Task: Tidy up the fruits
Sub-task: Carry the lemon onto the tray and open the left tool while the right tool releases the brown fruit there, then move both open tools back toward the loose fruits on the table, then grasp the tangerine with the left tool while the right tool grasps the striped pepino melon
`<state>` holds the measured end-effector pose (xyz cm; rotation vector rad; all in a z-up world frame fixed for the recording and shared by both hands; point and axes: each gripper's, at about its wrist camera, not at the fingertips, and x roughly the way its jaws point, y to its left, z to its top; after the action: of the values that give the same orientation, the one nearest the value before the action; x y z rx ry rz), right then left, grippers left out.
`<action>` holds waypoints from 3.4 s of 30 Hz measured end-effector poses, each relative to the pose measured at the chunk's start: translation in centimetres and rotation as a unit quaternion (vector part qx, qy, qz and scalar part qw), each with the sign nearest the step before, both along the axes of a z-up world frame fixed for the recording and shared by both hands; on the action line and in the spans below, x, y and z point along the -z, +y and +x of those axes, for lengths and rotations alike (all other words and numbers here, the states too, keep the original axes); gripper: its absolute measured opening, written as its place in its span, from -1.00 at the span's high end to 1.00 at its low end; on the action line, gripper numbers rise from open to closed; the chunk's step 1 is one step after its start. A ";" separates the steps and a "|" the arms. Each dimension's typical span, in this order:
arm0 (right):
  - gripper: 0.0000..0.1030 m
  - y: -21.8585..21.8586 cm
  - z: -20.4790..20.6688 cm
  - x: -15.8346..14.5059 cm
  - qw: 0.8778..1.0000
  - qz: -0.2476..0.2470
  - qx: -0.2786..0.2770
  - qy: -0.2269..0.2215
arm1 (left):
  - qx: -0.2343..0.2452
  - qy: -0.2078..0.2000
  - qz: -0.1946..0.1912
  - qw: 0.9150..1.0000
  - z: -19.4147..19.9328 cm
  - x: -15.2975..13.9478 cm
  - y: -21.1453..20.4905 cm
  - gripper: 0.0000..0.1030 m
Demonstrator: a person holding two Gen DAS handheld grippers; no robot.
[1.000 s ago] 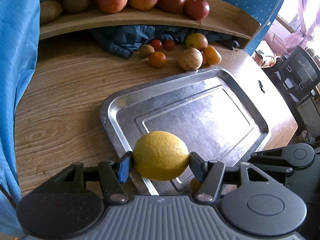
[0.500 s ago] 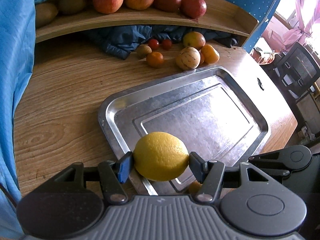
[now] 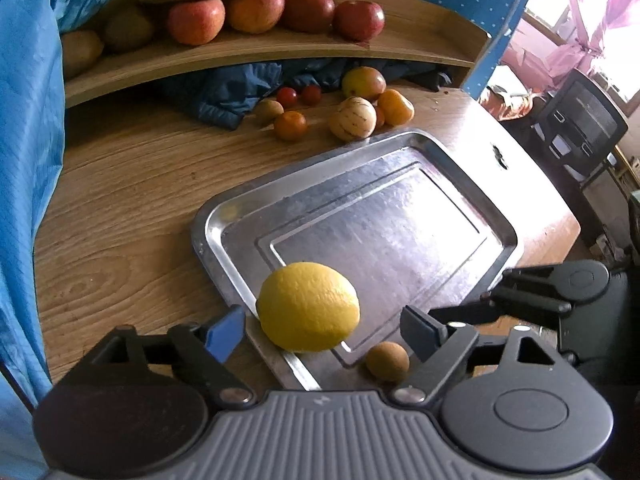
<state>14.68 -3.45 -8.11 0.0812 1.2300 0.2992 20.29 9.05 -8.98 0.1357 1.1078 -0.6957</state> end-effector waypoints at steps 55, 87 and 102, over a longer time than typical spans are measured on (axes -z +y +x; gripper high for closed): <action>-0.99 -7.9 5.9 -1.6 0.997 -0.063 0.035 -0.035 | -0.077 -0.061 0.020 0.995 7.6 -2.3 -5.0 -0.99; -0.99 -9.9 11.8 0.4 0.989 -0.109 0.013 -0.100 | -0.171 -0.029 0.073 0.982 13.3 0.6 -9.0 -0.99; -0.99 -9.0 14.5 2.3 0.979 -0.163 -0.044 -0.112 | -0.198 0.013 0.071 0.978 15.8 2.8 -10.0 -0.99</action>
<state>29.20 -12.49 -10.39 -0.2836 1.0456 0.1738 36.07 -0.91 -11.78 0.0257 1.1674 -0.2632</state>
